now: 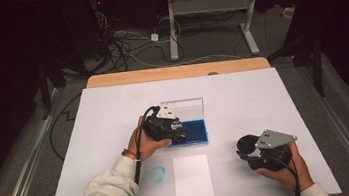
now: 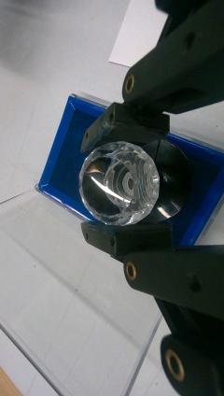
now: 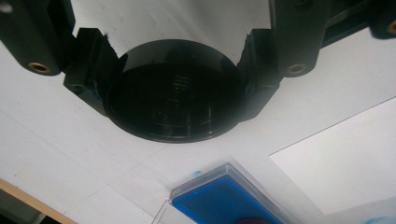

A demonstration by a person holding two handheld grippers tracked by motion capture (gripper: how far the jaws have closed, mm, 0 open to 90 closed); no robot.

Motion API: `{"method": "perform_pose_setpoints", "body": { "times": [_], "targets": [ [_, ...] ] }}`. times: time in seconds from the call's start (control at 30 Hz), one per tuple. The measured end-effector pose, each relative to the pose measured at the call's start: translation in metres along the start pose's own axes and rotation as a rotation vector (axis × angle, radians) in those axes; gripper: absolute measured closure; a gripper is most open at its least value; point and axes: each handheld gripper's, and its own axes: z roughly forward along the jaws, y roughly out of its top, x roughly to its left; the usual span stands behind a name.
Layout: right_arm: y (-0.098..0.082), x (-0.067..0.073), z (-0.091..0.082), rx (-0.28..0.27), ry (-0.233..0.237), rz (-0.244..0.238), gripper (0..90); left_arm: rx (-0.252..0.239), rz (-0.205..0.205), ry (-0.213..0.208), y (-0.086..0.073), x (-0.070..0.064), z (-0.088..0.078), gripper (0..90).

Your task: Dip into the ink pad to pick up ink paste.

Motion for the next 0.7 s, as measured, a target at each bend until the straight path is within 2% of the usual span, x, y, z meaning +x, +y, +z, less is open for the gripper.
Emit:
{"method": "perform_pose_setpoints", "body": {
  "times": [0.1,0.33,0.43,0.53,0.7],
  "targets": [
    [0.0002,0.0001,0.0002,0.002,0.003,-0.002,38.9,-0.003,0.0,0.009,0.0007,-0.0014,0.0016,55.2],
    [0.0003,0.0006,0.001,0.003,0.003,0.0,38.8,0.02,0.044,0.046,0.0014,-0.0081,0.001,55.2],
    [0.0007,0.0013,0.0004,0.003,0.003,-0.004,38.8,0.013,0.054,0.042,-0.0008,-0.0069,0.0,55.2],
    [0.0008,0.0017,-0.0003,0.001,0.003,-0.003,38.8,-0.012,0.033,0.024,-0.0048,-0.0038,-0.0009,55.2],
    [-0.0004,0.0011,-0.001,0.005,0.002,0.0,38.8,-0.025,0.031,0.018,-0.0068,-0.0027,-0.0009,55.2]
  ]
}}
